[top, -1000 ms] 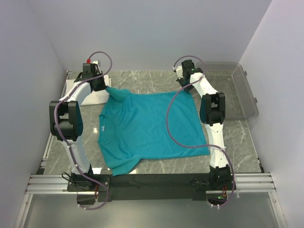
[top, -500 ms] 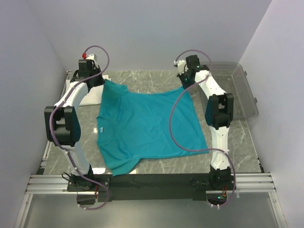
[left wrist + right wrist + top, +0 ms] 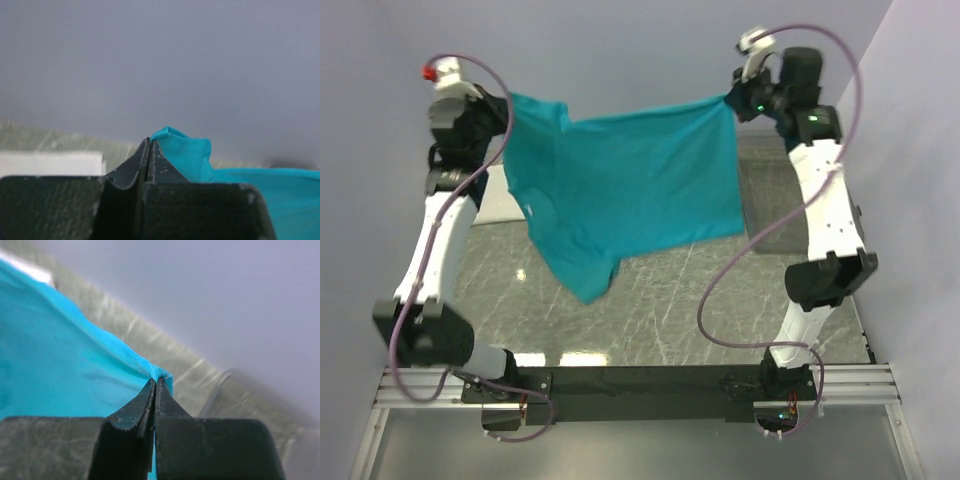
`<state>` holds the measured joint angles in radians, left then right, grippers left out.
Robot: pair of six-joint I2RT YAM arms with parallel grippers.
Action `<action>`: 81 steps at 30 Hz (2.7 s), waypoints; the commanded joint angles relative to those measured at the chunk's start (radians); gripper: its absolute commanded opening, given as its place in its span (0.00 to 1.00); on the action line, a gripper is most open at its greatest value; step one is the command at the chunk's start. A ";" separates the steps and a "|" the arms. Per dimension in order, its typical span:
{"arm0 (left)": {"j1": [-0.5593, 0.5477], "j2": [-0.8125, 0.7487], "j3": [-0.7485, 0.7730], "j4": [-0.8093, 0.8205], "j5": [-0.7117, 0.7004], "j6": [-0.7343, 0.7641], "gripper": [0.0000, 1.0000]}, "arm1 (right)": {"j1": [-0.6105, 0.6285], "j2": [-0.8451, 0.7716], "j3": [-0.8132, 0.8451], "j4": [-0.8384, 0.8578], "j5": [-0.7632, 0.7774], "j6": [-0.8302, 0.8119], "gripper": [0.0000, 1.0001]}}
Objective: Fold and stack the t-shirts
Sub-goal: Flatten the tshirt out
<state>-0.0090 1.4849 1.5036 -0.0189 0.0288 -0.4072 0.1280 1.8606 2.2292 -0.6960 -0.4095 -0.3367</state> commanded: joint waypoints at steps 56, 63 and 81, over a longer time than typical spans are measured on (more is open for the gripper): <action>-0.003 0.319 -0.192 0.102 0.006 0.025 0.00 | 0.033 0.106 -0.606 0.382 0.097 0.039 0.00; 0.003 0.344 -0.148 0.129 0.052 0.022 0.00 | 0.016 0.126 -0.560 0.375 0.103 0.071 0.00; 0.032 0.152 -0.332 0.163 0.132 0.053 0.00 | -0.060 0.014 -0.683 0.375 -0.187 0.025 0.00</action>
<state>0.0200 1.7260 1.1824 0.0891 0.1093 -0.3820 0.0704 1.9560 1.5570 -0.3328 -0.5083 -0.2901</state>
